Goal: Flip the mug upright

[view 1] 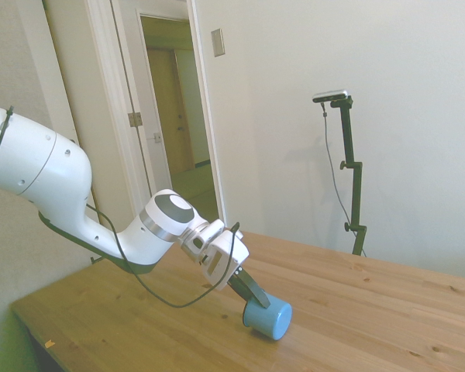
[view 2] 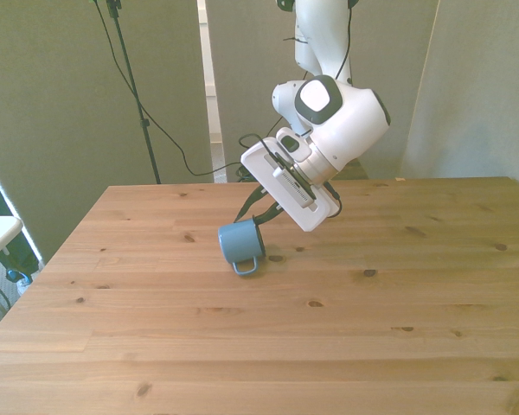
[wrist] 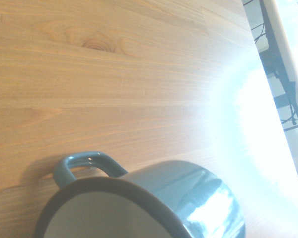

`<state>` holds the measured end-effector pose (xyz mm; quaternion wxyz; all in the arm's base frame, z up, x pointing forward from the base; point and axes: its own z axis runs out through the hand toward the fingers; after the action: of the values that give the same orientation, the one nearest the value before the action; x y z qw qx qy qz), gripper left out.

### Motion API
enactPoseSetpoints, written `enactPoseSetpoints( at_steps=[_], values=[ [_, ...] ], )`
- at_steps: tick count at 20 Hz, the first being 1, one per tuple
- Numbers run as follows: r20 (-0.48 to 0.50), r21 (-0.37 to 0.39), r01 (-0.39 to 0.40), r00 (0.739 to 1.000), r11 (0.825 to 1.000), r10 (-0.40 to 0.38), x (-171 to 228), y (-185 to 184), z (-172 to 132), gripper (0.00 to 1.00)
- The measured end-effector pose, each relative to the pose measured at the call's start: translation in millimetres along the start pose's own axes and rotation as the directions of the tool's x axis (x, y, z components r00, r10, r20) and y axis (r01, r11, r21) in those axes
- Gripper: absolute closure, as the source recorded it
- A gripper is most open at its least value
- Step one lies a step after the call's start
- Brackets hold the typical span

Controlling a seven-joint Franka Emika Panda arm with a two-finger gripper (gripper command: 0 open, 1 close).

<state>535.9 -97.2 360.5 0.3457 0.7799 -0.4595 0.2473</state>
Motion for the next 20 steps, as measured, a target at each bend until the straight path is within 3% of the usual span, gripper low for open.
enactPoseSetpoints(
  at_steps=[10,20],
  values=[
    [0.026,0.005,-0.008,1.0,1.0,0.008,-4.9,-3.3,-3.5,1.0],
    [0.276,0.137,-0.091,0.96,0.986,0.051,52.9,20.0,-38.6,1.0]
  ],
)
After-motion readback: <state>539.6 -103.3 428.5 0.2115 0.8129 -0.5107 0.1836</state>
